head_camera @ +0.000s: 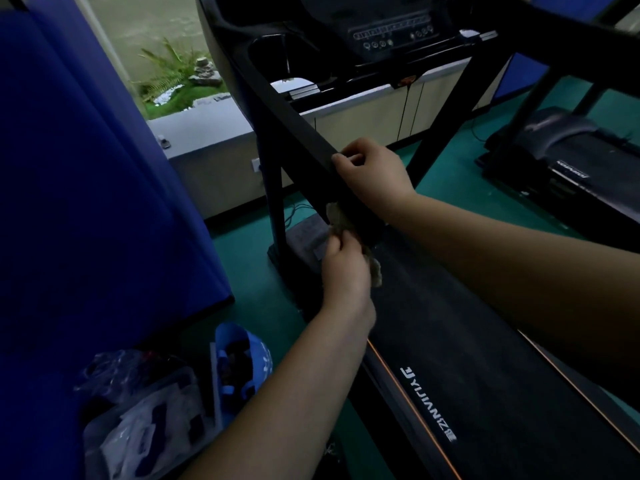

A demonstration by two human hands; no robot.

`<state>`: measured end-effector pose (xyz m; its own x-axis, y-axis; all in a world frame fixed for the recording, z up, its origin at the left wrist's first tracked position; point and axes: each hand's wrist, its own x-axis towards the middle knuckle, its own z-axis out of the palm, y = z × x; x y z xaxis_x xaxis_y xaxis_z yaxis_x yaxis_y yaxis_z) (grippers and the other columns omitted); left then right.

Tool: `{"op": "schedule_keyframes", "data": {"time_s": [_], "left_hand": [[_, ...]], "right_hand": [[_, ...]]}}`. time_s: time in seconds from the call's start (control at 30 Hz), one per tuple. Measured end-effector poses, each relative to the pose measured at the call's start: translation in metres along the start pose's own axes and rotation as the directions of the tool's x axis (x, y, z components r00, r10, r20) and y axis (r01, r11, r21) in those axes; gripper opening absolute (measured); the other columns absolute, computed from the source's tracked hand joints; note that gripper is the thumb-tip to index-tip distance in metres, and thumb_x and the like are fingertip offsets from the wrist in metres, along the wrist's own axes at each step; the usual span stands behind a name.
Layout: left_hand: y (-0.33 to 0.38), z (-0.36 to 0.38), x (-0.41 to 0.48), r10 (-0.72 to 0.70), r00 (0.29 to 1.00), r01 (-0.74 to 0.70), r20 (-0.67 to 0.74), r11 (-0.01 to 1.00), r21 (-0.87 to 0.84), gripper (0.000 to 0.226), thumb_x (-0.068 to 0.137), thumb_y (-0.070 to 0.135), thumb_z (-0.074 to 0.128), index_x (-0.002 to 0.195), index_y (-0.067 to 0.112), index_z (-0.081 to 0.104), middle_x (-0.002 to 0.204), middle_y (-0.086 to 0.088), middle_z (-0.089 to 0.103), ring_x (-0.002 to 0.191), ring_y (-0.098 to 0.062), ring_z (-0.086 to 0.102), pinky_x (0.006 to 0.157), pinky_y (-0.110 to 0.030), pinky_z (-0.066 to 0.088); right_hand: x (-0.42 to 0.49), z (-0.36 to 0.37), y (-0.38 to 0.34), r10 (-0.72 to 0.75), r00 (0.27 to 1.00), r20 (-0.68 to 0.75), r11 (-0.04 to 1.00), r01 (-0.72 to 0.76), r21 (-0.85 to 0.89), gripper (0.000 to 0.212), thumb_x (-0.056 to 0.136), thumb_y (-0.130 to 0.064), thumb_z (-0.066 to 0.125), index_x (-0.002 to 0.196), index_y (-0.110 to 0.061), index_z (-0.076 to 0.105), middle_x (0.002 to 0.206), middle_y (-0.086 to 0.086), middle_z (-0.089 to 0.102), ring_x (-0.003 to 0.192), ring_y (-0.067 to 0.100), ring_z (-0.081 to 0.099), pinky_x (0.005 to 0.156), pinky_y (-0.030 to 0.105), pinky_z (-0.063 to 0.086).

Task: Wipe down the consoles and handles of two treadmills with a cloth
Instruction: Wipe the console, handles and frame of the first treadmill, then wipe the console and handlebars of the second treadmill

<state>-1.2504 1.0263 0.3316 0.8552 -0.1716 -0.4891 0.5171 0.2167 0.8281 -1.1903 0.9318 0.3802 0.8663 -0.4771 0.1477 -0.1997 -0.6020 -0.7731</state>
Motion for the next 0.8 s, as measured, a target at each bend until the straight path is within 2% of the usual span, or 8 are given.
{"op": "schedule_keyframes", "data": {"time_s": [0.03,0.1,0.2,0.3,0.4,0.5,0.6,0.8], "left_hand": [[0.001,-0.006,-0.006,-0.035,0.998,0.038,0.043,0.996,-0.076,0.028,0.101,0.026,0.040,0.122,0.018,0.056,0.084,-0.007,0.062,0.071,-0.021,0.059,0.070,-0.035,0.049],[0.005,-0.022,-0.022,-0.095,0.983,0.125,0.157,0.974,-0.188,0.028,0.101,0.022,0.041,0.125,0.016,0.055,0.091,-0.005,0.062,0.077,-0.018,0.060,0.071,-0.033,0.050],[0.003,-0.047,-0.049,-0.156,0.943,0.219,0.293,0.956,-0.196,0.030,0.099,0.021,0.042,0.124,0.014,0.056,0.105,-0.012,0.066,0.085,-0.024,0.063,0.073,-0.038,0.054],[-0.006,-0.061,-0.070,-0.150,0.947,0.167,0.285,0.985,-0.037,0.022,0.100,0.023,0.042,0.113,0.020,0.060,0.099,-0.010,0.069,0.086,-0.026,0.064,0.074,-0.038,0.053],[-0.020,-0.066,-0.083,-0.092,0.956,0.002,0.278,0.952,0.305,0.017,0.100,0.026,0.045,0.095,0.030,0.060,0.097,-0.002,0.068,0.093,-0.023,0.065,0.083,-0.040,0.050],[-0.041,-0.070,-0.086,-0.072,0.928,-0.147,0.367,0.832,0.535,0.013,0.096,0.026,0.052,0.104,0.032,0.060,0.110,0.004,0.066,0.102,-0.018,0.065,0.095,-0.043,0.050],[-0.065,-0.070,-0.087,-0.114,0.857,-0.324,0.502,0.639,0.698,0.031,0.093,0.023,0.058,0.124,0.025,0.057,0.110,0.012,0.062,0.104,-0.010,0.061,0.093,-0.027,0.047],[-0.114,-0.073,-0.095,-0.250,0.640,-0.661,0.727,0.304,0.686,0.037,0.085,0.026,0.069,0.120,0.026,0.060,0.110,0.018,0.057,0.102,0.001,0.055,0.071,0.002,0.036]], "right_hand": [[-0.009,-0.005,0.004,0.007,1.000,-0.008,1.000,-0.007,-0.003,0.032,0.091,-0.047,0.053,0.108,-0.021,0.062,0.093,-0.009,0.064,0.078,0.005,0.061,0.065,0.024,0.053],[-0.032,-0.017,0.017,0.026,0.999,-0.034,0.999,-0.025,0.026,0.030,0.092,-0.044,0.054,0.105,-0.019,0.063,0.089,-0.009,0.062,0.075,0.002,0.059,0.057,0.014,0.046],[-0.075,-0.040,0.048,0.068,0.995,-0.076,0.998,-0.067,0.018,0.021,0.091,-0.029,0.057,0.109,-0.019,0.063,0.097,-0.004,0.064,0.082,0.008,0.060,0.064,0.016,0.043],[-0.131,-0.062,0.080,0.148,0.988,-0.044,0.987,-0.146,0.062,0.020,0.092,-0.023,0.056,0.110,-0.023,0.062,0.096,-0.007,0.062,0.080,0.000,0.058,0.064,0.016,0.045],[-0.193,-0.082,0.109,0.248,0.966,-0.071,0.962,-0.238,0.130,0.017,0.089,-0.017,0.058,0.101,-0.029,0.061,0.095,-0.007,0.065,0.087,0.007,0.061,0.078,0.028,0.051],[-0.257,-0.096,0.126,0.352,0.931,-0.096,0.929,-0.336,0.155,0.020,0.089,-0.015,0.060,0.101,-0.031,0.060,0.097,-0.009,0.065,0.090,0.005,0.061,0.080,0.025,0.049],[-0.316,-0.102,0.137,0.460,0.873,-0.162,0.882,-0.428,0.199,0.022,0.088,-0.013,0.061,0.101,-0.031,0.060,0.096,-0.013,0.065,0.090,0.000,0.060,0.079,0.020,0.045],[-0.426,-0.087,0.143,0.711,0.628,-0.317,0.702,-0.611,0.365,0.025,0.088,-0.013,0.062,0.096,-0.036,0.059,0.096,-0.009,0.066,0.090,0.008,0.064,0.076,0.026,0.050]]}}
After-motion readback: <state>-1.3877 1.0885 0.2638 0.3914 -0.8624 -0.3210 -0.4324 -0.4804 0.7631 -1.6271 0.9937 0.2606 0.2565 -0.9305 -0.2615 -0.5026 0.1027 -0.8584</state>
